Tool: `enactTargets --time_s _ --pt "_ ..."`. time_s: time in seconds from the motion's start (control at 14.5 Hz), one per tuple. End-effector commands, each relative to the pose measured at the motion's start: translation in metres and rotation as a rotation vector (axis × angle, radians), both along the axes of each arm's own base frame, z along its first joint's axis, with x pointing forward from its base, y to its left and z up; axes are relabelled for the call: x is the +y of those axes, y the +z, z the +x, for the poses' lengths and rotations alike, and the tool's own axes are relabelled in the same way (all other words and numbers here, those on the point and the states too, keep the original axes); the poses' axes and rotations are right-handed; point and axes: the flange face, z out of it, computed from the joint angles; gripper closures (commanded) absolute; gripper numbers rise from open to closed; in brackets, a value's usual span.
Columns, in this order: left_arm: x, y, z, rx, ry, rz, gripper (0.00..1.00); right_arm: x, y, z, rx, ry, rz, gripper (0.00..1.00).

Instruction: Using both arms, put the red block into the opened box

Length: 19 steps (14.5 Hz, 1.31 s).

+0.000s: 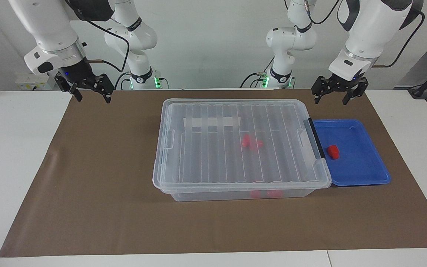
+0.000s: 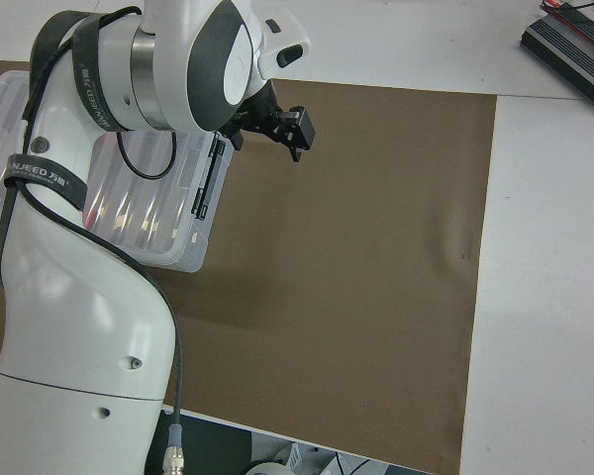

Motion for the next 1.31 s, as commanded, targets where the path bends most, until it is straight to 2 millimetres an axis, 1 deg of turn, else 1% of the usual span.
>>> enactTargets --time_s 0.0,0.28,0.48,0.55,0.76,0.83,0.97,1.03,1.1,1.24 --pt "0.003 0.002 -0.005 -0.002 0.013 -0.011 0.00 0.003 -0.001 -0.001 0.008 -0.022 0.002 0.00" --pt "0.003 0.002 -0.005 -0.002 0.013 -0.011 0.00 0.003 0.000 -0.002 0.010 -0.018 0.002 0.00" --pt "0.003 0.002 -0.005 -0.002 0.013 -0.011 0.00 -0.002 0.000 -0.003 0.014 -0.021 0.003 0.00" --pt "0.003 0.002 -0.005 -0.002 0.013 -0.011 0.00 0.002 0.000 -0.004 0.010 -0.013 0.003 0.00" --pt "0.007 0.002 -0.005 -0.002 0.020 -0.011 0.00 0.006 -0.017 0.000 -0.033 -0.012 0.005 0.01" --pt "0.008 0.002 -0.004 -0.002 0.022 -0.011 0.00 0.009 -0.028 0.002 -0.044 -0.009 0.007 0.02" --pt "0.015 0.002 -0.004 -0.003 0.034 -0.011 0.00 0.033 -0.043 0.005 -0.079 0.027 0.011 0.02" --pt "0.016 0.002 -0.003 -0.003 0.037 -0.011 0.00 0.043 -0.054 0.007 -0.089 0.035 0.012 0.03" --pt "0.022 0.002 -0.003 -0.003 0.048 -0.011 0.00 0.054 -0.069 0.009 -0.103 0.036 0.014 0.03" --pt "0.029 0.002 -0.002 -0.003 0.060 -0.011 0.00 0.079 -0.092 0.015 -0.121 0.053 0.020 0.03"
